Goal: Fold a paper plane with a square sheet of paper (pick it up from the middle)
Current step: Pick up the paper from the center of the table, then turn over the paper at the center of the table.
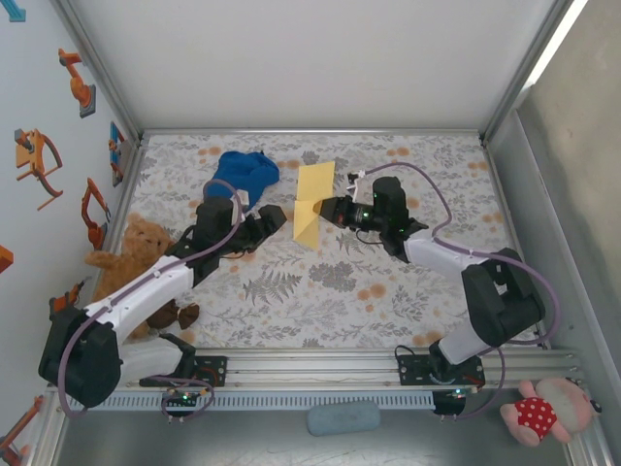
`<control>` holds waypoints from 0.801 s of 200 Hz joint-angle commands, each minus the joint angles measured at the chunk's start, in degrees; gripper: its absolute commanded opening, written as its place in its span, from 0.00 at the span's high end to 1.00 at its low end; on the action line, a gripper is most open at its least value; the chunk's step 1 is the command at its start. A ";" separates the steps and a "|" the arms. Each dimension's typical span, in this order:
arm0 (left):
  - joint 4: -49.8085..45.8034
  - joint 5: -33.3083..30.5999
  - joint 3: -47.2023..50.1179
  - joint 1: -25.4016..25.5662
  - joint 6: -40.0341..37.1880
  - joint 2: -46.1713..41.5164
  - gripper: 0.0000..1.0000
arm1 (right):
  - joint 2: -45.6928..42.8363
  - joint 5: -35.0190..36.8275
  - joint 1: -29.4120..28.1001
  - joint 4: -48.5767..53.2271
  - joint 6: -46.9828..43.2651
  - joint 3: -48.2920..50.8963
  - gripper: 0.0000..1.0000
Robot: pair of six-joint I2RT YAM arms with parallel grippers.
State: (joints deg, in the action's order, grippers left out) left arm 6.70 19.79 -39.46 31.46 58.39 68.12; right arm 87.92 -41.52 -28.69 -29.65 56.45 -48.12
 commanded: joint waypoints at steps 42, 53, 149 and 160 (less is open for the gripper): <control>20.94 12.95 2.02 -0.08 6.62 3.25 0.14 | 0.57 -8.00 0.06 -14.12 11.30 -0.89 1.00; 23.49 14.05 1.99 -0.04 7.23 4.11 0.16 | 0.59 -8.13 0.12 -14.17 11.48 -0.60 1.00; 26.44 16.12 0.92 -0.56 6.91 5.84 0.49 | 0.68 -9.03 0.12 -14.12 11.76 0.48 1.00; 26.69 16.20 0.96 -0.68 7.00 5.94 0.54 | 0.83 -9.12 0.12 -14.12 11.76 0.65 1.00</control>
State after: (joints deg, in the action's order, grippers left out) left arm 30.96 34.59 -37.85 31.35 65.65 73.80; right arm 88.20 -49.25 -28.69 -41.45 67.72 -48.31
